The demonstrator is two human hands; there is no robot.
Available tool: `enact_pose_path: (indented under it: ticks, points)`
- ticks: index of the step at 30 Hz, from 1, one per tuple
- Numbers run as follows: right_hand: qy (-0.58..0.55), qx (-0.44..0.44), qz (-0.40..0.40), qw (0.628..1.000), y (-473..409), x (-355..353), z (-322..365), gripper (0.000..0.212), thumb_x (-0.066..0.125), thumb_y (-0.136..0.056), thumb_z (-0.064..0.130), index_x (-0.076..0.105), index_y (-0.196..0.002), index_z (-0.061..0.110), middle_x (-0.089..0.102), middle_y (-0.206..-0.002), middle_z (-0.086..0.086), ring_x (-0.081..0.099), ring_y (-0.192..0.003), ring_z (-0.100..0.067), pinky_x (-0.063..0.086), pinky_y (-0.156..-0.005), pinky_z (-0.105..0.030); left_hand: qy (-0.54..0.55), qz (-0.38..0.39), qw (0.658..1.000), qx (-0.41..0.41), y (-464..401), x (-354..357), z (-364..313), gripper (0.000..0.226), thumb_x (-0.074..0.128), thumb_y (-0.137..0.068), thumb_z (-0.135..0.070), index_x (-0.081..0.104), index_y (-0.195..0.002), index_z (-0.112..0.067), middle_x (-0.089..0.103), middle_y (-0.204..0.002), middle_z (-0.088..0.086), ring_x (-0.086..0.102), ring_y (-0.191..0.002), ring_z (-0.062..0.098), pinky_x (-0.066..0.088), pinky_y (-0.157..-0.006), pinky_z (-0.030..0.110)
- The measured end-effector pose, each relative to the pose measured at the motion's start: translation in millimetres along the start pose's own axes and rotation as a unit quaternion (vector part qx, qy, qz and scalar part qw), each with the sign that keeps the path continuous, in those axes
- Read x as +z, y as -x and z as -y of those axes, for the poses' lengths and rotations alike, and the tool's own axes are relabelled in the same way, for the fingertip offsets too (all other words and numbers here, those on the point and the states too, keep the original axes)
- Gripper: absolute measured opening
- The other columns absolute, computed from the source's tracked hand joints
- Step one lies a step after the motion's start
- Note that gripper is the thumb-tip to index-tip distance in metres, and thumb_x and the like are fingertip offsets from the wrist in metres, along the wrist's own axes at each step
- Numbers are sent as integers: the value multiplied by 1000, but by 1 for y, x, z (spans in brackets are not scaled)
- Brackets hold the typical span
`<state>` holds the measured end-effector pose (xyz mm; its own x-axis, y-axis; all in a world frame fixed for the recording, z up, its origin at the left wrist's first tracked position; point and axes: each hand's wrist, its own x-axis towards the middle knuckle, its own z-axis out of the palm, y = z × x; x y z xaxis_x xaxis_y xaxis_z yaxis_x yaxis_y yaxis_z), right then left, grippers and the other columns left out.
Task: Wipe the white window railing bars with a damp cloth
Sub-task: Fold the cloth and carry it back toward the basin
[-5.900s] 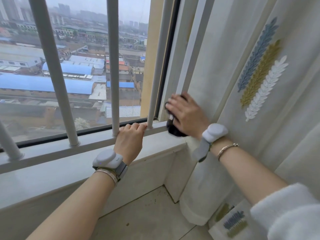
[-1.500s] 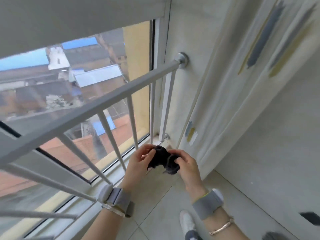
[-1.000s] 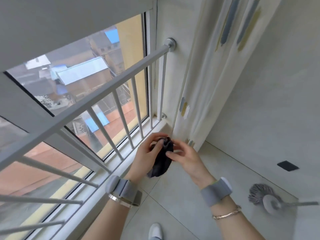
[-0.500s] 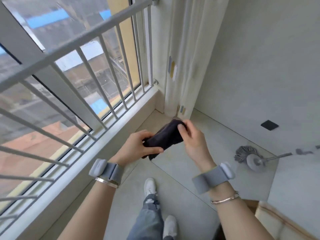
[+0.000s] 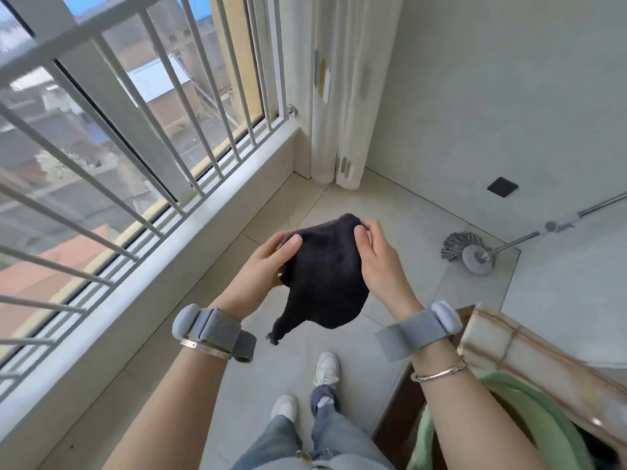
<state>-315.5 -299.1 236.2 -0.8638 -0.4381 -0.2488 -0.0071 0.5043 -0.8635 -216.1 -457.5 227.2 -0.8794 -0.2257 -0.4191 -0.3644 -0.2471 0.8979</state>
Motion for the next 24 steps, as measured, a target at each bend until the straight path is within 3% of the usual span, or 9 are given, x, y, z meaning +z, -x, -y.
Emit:
enact_pose_path:
  ticks: [3,6,8,10,12,15,17,20,24]
  points:
    - [-197,97,44,975,27,9,-11,29,39,-97,46,44,-122,34,56,-108,14,53,-92,5,42,-75,-15,118,31,992,-27,20,-12,26,97,79,-62,-35,23,-141,-37,50,-127,-12,58,-111,12,54,-74,32]
    - [-322,115,82,936,68,18,-28,51,60,-91,19,37,-136,31,61,-110,-1,61,-97,-13,50,-83,-28,57,85,995,-13,50,-27,53,114,72,-67,-2,-1,-143,-47,46,-129,-12,58,-113,15,53,-80,30]
    - [-337,90,107,931,94,23,-40,72,68,-76,-2,40,-135,29,60,-117,-8,61,-101,-20,49,-90,-34,-22,121,992,1,69,-31,67,119,69,-73,8,-8,-139,-54,35,-136,-14,57,-113,14,53,-82,28]
    - [-270,73,114,953,112,27,-48,68,65,-71,-10,50,-126,26,56,-124,-8,62,-98,-23,49,-88,-35,-109,130,985,-9,80,-30,75,112,63,-79,9,-7,-137,-56,26,-137,-13,58,-106,12,55,-77,27]
    - [-176,60,84,979,132,32,-57,54,62,-75,-14,57,-112,24,58,-120,-5,63,-94,-21,49,-84,-31,-191,160,968,-20,92,-28,84,102,58,-83,5,-2,-139,-54,33,-131,-9,60,-101,14,56,-77,29]
    - [3,23,29,999,163,37,-80,36,61,-79,-6,61,-96,26,64,-106,4,62,-98,-19,47,-87,-27,-310,195,931,-1,103,-18,100,82,52,-89,-3,9,-140,-50,41,-128,-2,54,-113,22,49,-93,35]
    - [138,5,-12,990,186,36,-100,24,62,-82,1,64,-94,22,63,-101,1,58,-97,-16,40,-81,-20,-343,198,918,22,108,-6,116,71,49,-90,-6,18,-133,-53,43,-128,1,52,-114,24,45,-98,43]
    - [154,19,-63,986,215,32,-121,13,63,-85,7,67,-93,17,61,-98,1,54,-94,-12,41,-83,-22,-352,192,916,28,114,13,134,57,54,-90,-18,28,-127,-53,43,-125,2,46,-115,22,42,-100,43]
    - [96,79,-62,990,253,20,-152,22,73,-79,16,68,-100,19,47,-115,2,45,-108,-6,34,-93,-19,-378,191,905,34,133,47,160,70,77,-71,-24,40,-129,-38,26,-138,0,33,-120,10,35,-97,21]
